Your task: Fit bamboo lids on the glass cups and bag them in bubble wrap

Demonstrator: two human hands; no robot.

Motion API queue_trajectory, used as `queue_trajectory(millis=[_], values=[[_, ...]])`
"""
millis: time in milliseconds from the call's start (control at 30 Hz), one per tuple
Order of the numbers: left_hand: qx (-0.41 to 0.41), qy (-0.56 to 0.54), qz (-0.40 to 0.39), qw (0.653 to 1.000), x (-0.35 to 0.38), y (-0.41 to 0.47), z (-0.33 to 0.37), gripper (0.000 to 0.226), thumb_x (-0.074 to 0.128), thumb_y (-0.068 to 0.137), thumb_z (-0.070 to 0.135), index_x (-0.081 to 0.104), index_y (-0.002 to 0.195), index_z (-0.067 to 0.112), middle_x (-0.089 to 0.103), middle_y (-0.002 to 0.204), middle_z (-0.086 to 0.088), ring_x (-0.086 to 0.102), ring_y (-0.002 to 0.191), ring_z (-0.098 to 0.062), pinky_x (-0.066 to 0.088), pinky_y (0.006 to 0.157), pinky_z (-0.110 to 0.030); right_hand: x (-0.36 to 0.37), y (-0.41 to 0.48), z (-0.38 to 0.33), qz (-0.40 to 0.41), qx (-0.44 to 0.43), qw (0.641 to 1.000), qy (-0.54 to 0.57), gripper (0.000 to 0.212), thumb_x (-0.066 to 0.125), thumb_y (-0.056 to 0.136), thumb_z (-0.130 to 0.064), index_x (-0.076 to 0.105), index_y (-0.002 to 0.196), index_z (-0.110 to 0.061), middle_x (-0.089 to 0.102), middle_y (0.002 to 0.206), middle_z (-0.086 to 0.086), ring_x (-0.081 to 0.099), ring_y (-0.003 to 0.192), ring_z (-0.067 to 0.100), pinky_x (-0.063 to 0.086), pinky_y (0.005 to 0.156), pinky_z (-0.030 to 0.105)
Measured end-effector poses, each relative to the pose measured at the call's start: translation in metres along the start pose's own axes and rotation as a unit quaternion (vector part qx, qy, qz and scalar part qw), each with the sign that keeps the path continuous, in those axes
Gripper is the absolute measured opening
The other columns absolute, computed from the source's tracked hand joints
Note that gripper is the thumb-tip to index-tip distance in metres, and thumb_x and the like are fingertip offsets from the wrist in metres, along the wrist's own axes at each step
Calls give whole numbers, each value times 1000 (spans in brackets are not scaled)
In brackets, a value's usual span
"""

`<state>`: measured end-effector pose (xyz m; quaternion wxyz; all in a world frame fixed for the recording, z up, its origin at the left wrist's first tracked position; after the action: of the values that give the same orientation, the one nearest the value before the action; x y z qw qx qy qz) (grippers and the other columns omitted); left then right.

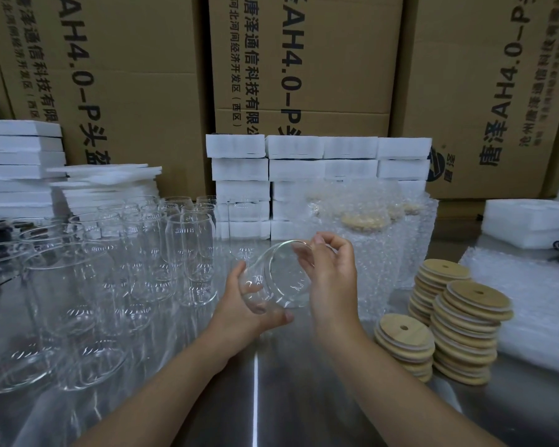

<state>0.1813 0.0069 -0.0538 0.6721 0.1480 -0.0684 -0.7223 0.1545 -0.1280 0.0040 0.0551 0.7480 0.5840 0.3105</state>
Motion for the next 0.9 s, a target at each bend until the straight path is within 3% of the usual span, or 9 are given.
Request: queue_trajectory(millis=[100,200,300,400,533,600,767,833,900], values=[[-6,-17,-11,1000,1,1,0,136,93,32,36,22,147,33,54,127,3,66,89,8,54,78,-22,2,-3,0,-17,11,1000,3,9,47,99,-19,52,93,-21,71,86,0,67,84,4,48,72,15],[-6,-44,-12,999,2,3,-2,120,94,40,23,29,141,33,68,112,7,70,89,-1,55,66,-19,4,-5,3,-45,3,999,-14,10,45,100,-21,53,94,-23,72,95,-1,65,101,10,45,90,24],[-29,-63,-2,998,1,4,-1,98,91,35,31,39,116,50,73,100,17,72,86,-7,57,62,-21,7,-9,3,-83,-22,996,-20,8,46,98,-25,53,97,-22,70,106,1,61,110,11,41,102,30],[-44,-78,0,996,-1,3,0,95,91,32,31,42,112,49,71,109,8,72,90,-15,60,74,-35,8,-15,2,-125,-49,990,-32,23,42,87,-31,54,103,-20,66,113,-2,59,112,4,41,100,22],[-51,-86,-3,995,-3,4,-1,89,90,31,32,43,105,43,74,95,17,72,87,-8,58,67,-27,7,-17,1,-167,-50,984,-32,26,42,84,-27,50,109,-24,61,121,-6,55,117,-1,39,101,17],[-54,-86,2,995,-3,4,0,87,90,33,29,43,105,44,74,100,12,71,94,-12,58,73,-31,7,-18,2,-187,-59,979,-52,30,42,84,-24,48,113,-26,58,125,-7,50,122,0,37,105,22],[-68,-81,3,994,-4,1,3,88,90,33,29,41,104,45,72,111,-8,70,99,-33,53,91,-54,8,-19,3,-227,-73,964,-114,42,43,82,-22,41,122,-35,48,133,-13,40,130,-3,31,113,30],[-72,-64,3,995,-4,1,4,86,88,31,33,41,102,45,74,105,-7,71,94,-32,52,89,-55,8,-21,3,-238,-79,957,-146,46,45,82,-24,37,125,-40,45,136,-15,36,131,-5,30,114,30],[-70,-52,5,996,-5,2,2,85,86,31,36,41,101,46,76,95,4,73,86,-19,58,77,-44,8,-22,2,-243,-92,949,-180,49,51,80,-33,34,125,-43,42,138,-16,34,133,-5,28,113,26]])
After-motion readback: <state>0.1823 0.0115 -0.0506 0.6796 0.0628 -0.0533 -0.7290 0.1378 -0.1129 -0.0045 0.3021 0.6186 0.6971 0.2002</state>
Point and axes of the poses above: each hand's wrist, its own y-axis towards the middle knuckle, its own x-axis out of the palm, z = x × y, the point moved 2 cm from there along y, towards the middle knuckle
